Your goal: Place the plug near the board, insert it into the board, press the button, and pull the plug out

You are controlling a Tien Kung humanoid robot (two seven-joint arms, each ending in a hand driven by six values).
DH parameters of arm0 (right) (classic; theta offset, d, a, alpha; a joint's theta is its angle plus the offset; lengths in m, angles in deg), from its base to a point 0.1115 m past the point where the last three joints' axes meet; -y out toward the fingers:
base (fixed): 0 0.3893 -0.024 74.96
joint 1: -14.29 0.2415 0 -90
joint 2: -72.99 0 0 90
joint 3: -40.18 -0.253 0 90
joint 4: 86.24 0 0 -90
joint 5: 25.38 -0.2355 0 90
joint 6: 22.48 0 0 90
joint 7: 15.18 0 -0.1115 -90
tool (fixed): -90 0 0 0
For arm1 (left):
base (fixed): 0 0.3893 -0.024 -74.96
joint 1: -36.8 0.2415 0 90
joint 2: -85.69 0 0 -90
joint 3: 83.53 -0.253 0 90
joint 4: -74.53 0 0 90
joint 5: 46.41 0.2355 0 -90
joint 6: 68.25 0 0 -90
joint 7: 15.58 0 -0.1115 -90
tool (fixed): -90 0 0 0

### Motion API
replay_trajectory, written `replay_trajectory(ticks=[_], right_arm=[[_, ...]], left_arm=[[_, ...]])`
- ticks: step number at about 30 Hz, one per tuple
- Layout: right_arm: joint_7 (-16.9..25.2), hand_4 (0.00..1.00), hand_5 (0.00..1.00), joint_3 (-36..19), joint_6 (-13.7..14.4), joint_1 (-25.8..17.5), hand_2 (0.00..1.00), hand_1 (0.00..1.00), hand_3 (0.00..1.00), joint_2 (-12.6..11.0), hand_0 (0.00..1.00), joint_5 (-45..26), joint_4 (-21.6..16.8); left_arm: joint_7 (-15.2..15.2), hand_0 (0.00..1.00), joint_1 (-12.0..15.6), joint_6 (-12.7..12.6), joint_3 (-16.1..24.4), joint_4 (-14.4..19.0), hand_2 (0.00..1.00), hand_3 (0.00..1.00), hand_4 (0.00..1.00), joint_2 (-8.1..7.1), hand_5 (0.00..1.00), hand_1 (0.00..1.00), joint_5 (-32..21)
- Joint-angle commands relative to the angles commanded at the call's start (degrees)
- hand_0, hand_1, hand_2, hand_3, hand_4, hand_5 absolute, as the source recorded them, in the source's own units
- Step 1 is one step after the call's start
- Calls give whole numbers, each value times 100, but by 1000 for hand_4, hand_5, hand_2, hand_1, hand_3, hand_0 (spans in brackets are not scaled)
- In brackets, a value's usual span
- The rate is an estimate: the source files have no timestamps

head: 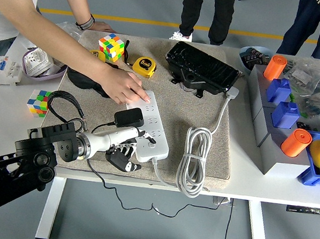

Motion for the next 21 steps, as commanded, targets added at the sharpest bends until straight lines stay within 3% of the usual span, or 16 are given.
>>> replay_trajectory(ticks=[21], right_arm=[[4,952,381,-7,2,6,600,612,549,-1,600,1,-9]], left_arm=[[31,54,-43,2,-65,-197,134,874,757,44,2,95,58]])
